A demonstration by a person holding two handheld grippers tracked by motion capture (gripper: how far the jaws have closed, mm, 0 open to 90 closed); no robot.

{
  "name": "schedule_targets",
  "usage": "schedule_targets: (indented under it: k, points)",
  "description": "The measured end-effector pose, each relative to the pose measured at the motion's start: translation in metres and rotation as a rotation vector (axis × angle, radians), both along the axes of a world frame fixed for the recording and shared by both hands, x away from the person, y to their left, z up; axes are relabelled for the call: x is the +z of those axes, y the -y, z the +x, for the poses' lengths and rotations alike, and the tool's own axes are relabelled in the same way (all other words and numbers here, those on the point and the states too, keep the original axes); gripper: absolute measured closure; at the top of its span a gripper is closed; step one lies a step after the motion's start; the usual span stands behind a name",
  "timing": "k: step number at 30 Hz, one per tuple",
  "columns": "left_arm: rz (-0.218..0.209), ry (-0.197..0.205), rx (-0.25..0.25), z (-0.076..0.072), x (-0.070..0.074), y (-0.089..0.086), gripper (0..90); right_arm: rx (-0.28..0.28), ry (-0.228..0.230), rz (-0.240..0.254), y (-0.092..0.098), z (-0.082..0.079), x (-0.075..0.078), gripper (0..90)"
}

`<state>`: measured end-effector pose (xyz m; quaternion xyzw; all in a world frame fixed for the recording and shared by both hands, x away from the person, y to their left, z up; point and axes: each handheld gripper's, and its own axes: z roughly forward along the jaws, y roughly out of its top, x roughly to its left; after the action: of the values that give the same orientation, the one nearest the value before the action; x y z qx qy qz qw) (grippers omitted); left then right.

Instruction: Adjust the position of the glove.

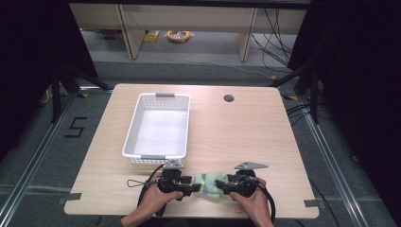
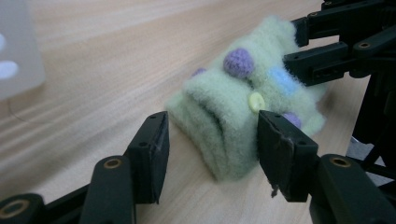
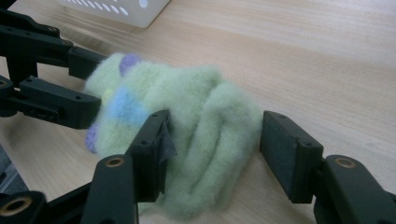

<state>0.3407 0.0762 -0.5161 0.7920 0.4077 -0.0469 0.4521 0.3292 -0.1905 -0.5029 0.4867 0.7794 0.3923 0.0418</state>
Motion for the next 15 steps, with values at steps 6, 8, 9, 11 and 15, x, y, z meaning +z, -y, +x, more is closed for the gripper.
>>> schedule_targets:
  k: [6,8,9,11,15]
  points:
    - [0.005,-0.021,-0.011,0.0005,-0.0011,0.0006,46.9,-0.002,-0.033,0.042,0.0022,0.0009,-0.0042,44.4]
    - [0.009,-0.019,-0.003,0.0001,-0.0010,0.0012,47.7,-0.004,-0.030,0.048,0.0024,0.0015,-0.0054,44.6]
    - [0.009,-0.021,-0.007,0.0005,-0.0010,0.0010,47.9,-0.003,-0.031,0.050,0.0025,0.0016,-0.0056,44.7]
    - [-0.002,-0.029,-0.014,0.0009,-0.0019,0.0009,48.7,0.001,-0.035,0.062,0.0025,0.0020,-0.0065,45.0]
    - [-0.011,-0.041,-0.031,0.0006,-0.0027,0.0021,52.6,0.006,-0.045,0.067,0.0028,0.0024,-0.0068,46.1]
